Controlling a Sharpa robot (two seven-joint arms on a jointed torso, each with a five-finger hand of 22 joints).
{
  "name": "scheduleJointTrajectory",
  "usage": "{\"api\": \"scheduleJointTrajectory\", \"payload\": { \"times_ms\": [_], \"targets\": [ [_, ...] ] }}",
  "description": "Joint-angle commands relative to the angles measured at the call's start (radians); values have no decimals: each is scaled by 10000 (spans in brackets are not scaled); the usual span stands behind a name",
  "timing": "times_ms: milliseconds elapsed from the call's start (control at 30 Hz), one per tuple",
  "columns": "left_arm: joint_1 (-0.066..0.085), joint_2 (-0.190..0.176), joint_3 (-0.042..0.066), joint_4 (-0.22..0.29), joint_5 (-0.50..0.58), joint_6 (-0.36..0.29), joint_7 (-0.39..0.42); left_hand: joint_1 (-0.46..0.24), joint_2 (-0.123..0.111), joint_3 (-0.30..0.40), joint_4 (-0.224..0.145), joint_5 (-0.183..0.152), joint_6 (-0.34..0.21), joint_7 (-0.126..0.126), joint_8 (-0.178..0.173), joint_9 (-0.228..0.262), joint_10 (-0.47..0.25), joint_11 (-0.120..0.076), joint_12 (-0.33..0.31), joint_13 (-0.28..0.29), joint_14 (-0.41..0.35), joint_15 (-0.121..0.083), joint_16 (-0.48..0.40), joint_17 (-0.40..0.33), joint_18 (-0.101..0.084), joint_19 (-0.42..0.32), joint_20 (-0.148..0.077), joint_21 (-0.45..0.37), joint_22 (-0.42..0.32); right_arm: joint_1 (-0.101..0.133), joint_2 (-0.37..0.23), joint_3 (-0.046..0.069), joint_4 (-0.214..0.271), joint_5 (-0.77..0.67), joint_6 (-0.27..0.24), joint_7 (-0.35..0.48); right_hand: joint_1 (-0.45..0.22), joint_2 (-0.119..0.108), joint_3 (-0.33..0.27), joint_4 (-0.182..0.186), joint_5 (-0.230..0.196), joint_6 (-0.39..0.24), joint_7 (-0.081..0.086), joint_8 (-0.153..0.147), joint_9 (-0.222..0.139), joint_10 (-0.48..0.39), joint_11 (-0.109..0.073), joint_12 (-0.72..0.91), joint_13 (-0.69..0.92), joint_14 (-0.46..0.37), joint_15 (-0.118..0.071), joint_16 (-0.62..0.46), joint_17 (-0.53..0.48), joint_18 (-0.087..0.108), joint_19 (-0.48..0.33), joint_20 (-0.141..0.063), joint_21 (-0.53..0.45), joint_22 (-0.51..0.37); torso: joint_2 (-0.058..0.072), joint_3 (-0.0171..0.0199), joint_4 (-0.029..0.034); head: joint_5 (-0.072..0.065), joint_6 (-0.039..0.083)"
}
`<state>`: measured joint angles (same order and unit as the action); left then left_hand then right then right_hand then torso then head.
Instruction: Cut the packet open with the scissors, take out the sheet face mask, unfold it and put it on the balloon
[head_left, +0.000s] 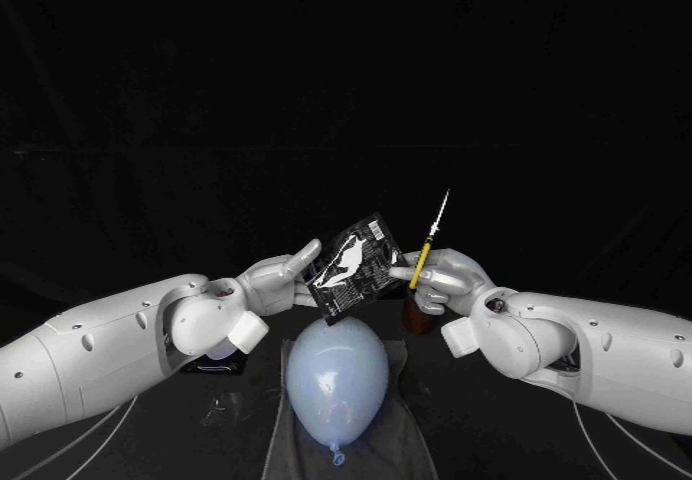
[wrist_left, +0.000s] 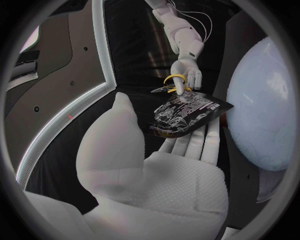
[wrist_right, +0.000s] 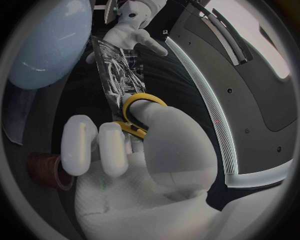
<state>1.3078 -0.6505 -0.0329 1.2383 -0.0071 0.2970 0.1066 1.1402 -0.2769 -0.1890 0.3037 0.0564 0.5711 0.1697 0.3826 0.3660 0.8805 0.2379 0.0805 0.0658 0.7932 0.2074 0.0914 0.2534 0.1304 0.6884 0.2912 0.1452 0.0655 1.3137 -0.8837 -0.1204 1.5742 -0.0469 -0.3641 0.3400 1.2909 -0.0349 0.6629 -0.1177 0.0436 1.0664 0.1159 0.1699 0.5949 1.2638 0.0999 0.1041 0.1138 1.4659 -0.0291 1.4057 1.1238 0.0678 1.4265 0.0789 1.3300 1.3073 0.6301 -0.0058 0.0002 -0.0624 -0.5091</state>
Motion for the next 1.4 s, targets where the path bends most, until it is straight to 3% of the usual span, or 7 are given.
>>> {"api": "scheduleJointTrajectory", "payload": {
  "times_ms": [33, 200, 333, 400, 533, 833, 1400],
  "targets": [
    [-88, 92, 2, -96, 951, -480, 1046, -60, -99, -108, 11, 56, -173, 1091, -92, -32, -149, 4, -35, -11, -102, 18, -50, -26, -139, 23, -3, -59, 11, 5, 30, 57, -56, 271, -299, 308, -8, 69, 60, -14, 53, 35, -22, 60, 12, 1644, -664, 71, 13, 236, -95, -34, -13, -58, 5, -95, 9, 1078, -6, -16, -4, 23, 86],
    [-203, 190, 3, -184, 1376, -693, 1664, 139, -95, -104, 12, 56, -483, 684, -140, -95, -331, -68, -76, -6, -668, 47, -208, -205, -262, -1095, 10, -427, -111, 7, 80, 116, -187, 390, -331, 330, -17, 68, 85, -32, 53, 31, -23, 64, 20, 1646, -665, 66, 22, 237, -97, -35, -12, -55, 0, -98, 1, 1074, 1, -16, 0, -29, 180],
    [-232, 283, 5, -199, 1494, -817, 1971, 1217, 154, 148, 27, -23, -773, 60, -187, -223, -697, -679, -156, -18, -1014, 184, -270, -337, -356, -1482, 14, -587, -124, 7, 181, 142, -290, 469, -342, 344, -21, 67, 93, -38, 52, 30, -23, 66, 23, 1646, -665, 64, 25, 235, -98, -38, -20, -53, -4, -99, -6, 1070, 2, -11, 16, -19, 256],
    [-240, 343, 6, -208, 1525, -873, 2070, 1365, 274, 230, -15, -29, -803, 28, -199, -248, -721, -715, -145, -13, -1037, 191, -270, -349, -368, -1489, 12, -596, -124, 6, 249, 163, -350, 516, -358, 358, -25, 66, 100, -42, 52, 30, -23, 67, 26, 1644, -664, 62, 27, 234, -98, -41, -27, -48, -17, -100, -27, 1057, 5, -12, 14, -17, 310],
    [-252, 496, 9, -245, 1559, -1032, 2227, 2617, 1243, 997, -73, -79, -679, -8, -136, -299, -713, -893, -86, 3, -1062, 172, -259, -392, -389, -1563, 5, -644, -132, 6, 405, 208, -484, 615, -388, 384, -25, 66, 100, -42, 52, 30, -23, 67, 26, 1644, -664, 62, 27, 234, -98, -41, -27, -48, -17, -100, -27, 1057, 2, -18, 9, 18, 386],
    [-265, 840, 17, -367, 1817, -1347, 2410, 4414, 2176, 1407, -358, -88, -11, 89, 107, -307, -286, -837, 55, 13, -272, -241, -103, -274, 89, -624, -34, -494, -70, -6, 821, 287, -768, 765, -386, 416, -41, 68, 124, -54, 53, 27, -21, 71, 34, 1641, -663, 54, 35, 228, -99, -55, -62, -36, -44, -102, -72, 1029, 5, -6, -4, 72, 496],
    [-270, 1131, 28, -545, 2295, -1773, 2657, 5466, 3033, 1696, -413, -81, 674, 179, 127, -527, 435, -590, 149, 15, 418, -542, 36, -231, 561, 1164, -135, -194, 45, -27, 1123, 330, -1060, 803, -345, 275, -58, 68, 146, -65, 52, 23, -20, 74, 41, 1640, -662, 49, 43, 222, -99, -69, -94, -27, -68, -103, -111, 1006, 1, -7, -1, 87, 562]
  ]
}}
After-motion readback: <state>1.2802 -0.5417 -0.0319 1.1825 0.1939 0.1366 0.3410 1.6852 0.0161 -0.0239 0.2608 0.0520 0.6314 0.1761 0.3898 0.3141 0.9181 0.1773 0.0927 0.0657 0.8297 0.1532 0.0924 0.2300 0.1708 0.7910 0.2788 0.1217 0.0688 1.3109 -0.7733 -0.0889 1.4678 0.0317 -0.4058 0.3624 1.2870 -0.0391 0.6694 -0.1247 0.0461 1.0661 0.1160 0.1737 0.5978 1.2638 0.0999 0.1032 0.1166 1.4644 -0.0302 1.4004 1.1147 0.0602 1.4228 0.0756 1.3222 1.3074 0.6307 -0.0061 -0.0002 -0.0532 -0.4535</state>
